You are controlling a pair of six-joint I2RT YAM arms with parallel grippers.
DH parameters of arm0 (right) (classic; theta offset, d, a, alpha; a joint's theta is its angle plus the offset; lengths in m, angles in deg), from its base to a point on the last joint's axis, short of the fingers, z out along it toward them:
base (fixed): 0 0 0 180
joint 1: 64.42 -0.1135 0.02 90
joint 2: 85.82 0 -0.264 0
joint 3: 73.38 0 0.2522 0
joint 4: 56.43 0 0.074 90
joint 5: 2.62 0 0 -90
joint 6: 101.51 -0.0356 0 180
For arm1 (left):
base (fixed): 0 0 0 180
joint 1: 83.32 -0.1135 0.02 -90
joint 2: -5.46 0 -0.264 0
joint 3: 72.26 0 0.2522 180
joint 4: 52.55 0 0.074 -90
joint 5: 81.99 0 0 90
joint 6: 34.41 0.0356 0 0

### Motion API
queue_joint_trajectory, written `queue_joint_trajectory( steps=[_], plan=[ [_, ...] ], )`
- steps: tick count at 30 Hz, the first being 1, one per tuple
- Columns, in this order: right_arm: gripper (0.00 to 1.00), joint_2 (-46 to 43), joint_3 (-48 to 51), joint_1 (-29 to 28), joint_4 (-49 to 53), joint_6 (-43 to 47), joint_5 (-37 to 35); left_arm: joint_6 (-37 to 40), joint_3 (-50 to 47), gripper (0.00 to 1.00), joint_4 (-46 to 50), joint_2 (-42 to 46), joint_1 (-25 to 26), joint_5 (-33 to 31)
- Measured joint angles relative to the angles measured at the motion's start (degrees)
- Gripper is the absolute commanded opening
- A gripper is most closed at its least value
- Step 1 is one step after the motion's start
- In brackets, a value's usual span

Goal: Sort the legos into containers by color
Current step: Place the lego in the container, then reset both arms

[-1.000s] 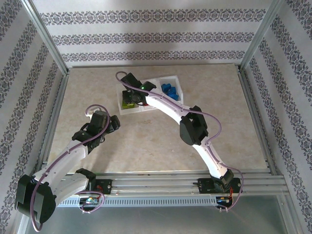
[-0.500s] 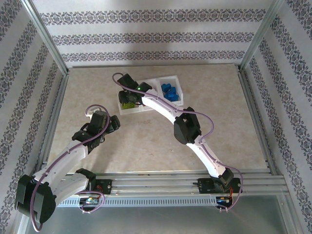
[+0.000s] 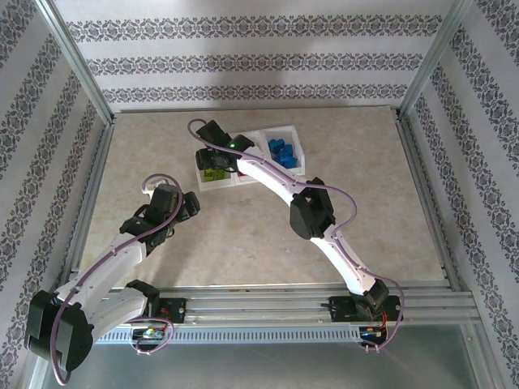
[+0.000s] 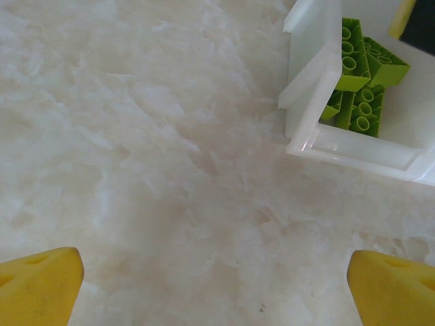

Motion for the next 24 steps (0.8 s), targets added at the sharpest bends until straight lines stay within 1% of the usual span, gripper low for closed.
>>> queue_joint_trajectory(
  steps=[5,10,13,19,24],
  plan=[
    [0.67,-6.0,4.1,0.0,0.1,0.8,-2.2,0.0,0.0,1.0,0.0,0.2,0.0,-0.2],
    [0.73,-15.5,12.7,0.2,-1.4,0.7,-4.8,0.5,0.0,1.0,0.0,1.0,0.0,-0.5],
    [0.77,-20.8,19.1,0.7,-2.8,0.7,-6.2,0.9,0.0,1.0,0.1,1.1,0.0,-0.9],
    [0.85,-31.2,36.3,2.9,-6.5,-0.2,-9.1,1.6,0.3,1.0,0.2,1.1,-0.4,-1.8],
    [0.98,-39.7,50.2,6.2,-8.6,-1.8,-11.7,2.4,1.0,1.0,0.2,1.1,-1.1,-2.1]
  ],
)
